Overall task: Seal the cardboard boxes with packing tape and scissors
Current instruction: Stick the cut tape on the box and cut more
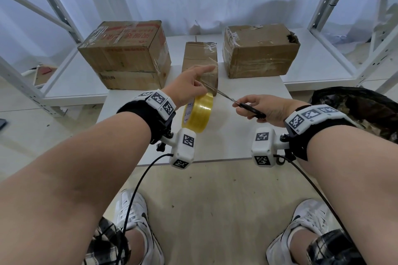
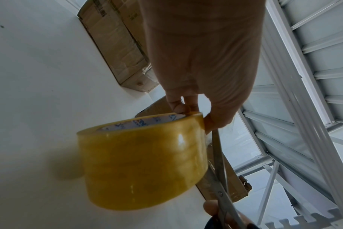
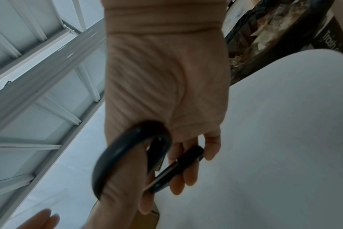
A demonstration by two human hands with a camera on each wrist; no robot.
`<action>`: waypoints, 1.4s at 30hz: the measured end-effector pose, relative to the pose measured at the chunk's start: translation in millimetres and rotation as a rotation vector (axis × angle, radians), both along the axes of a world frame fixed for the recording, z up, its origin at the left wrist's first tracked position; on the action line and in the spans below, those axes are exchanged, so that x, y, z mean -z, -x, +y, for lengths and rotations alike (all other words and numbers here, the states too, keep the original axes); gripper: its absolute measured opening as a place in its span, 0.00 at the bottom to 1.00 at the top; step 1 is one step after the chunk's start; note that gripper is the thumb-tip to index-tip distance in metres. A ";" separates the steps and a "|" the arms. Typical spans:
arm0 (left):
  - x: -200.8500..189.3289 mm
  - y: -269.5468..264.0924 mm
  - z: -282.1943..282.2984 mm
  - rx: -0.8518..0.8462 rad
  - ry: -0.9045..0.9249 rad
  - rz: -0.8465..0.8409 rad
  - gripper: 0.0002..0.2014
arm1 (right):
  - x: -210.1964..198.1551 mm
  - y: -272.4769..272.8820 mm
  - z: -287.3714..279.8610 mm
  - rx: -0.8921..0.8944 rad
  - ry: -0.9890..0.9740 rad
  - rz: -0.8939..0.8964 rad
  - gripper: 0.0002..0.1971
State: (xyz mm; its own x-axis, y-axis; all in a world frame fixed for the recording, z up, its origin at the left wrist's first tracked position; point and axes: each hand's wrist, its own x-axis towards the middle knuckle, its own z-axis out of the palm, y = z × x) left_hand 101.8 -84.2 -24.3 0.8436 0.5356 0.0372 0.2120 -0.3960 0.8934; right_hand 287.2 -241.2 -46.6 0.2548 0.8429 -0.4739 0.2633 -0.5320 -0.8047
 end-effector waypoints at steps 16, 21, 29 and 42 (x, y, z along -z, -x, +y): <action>-6.9 -3.9 -1.2 0.054 -0.007 0.068 0.33 | -21.0 -17.3 -2.4 -0.163 -0.069 -0.175 0.22; -7.6 -3.8 -1.1 0.054 -0.021 0.076 0.33 | -24.6 -17.5 -1.7 -0.169 -0.102 -0.212 0.17; -7.2 -3.2 1.0 0.056 -0.031 0.080 0.32 | -29.2 -16.9 -1.3 -0.174 -0.131 -0.267 0.15; -6.9 -1.7 1.9 0.046 -0.025 0.080 0.32 | -32.1 -14.0 -2.9 -0.160 -0.143 -0.293 0.15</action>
